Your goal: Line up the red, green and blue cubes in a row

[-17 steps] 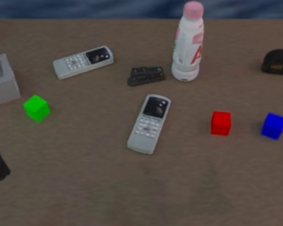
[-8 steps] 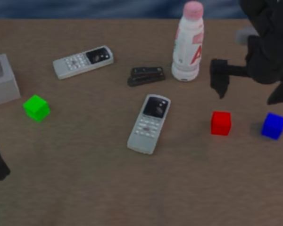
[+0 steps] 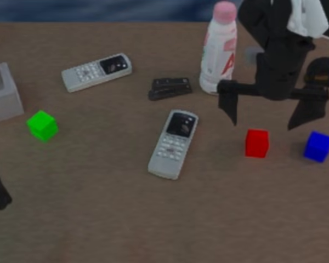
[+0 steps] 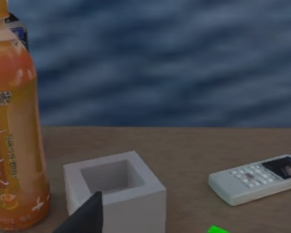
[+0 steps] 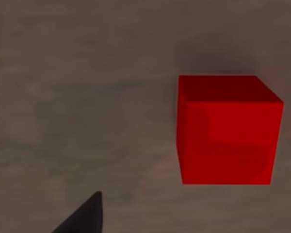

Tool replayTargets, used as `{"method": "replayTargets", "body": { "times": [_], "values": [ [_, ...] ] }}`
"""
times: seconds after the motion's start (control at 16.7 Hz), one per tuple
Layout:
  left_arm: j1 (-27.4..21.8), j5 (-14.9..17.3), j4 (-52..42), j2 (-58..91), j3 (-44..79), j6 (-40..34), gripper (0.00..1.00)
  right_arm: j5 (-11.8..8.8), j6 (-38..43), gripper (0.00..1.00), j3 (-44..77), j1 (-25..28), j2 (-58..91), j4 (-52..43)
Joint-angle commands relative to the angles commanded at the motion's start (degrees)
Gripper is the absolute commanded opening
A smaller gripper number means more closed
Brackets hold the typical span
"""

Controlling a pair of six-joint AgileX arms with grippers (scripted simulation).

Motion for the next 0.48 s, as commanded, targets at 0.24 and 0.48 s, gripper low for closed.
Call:
{"method": "replayTargets", "body": {
  "times": [0.24, 0.48],
  "values": [
    [0.0, 0.0, 0.0, 0.0, 0.0, 0.0, 1.00, 0.0, -0.1, 1.00, -0.2, -0.3, -0.1, 0.1],
    [0.0, 0.0, 0.0, 0.0, 0.0, 0.0, 1.00, 0.0, -0.1, 1.00, -3.1, -0.1, 1.4, 4.3]
  ]
}}
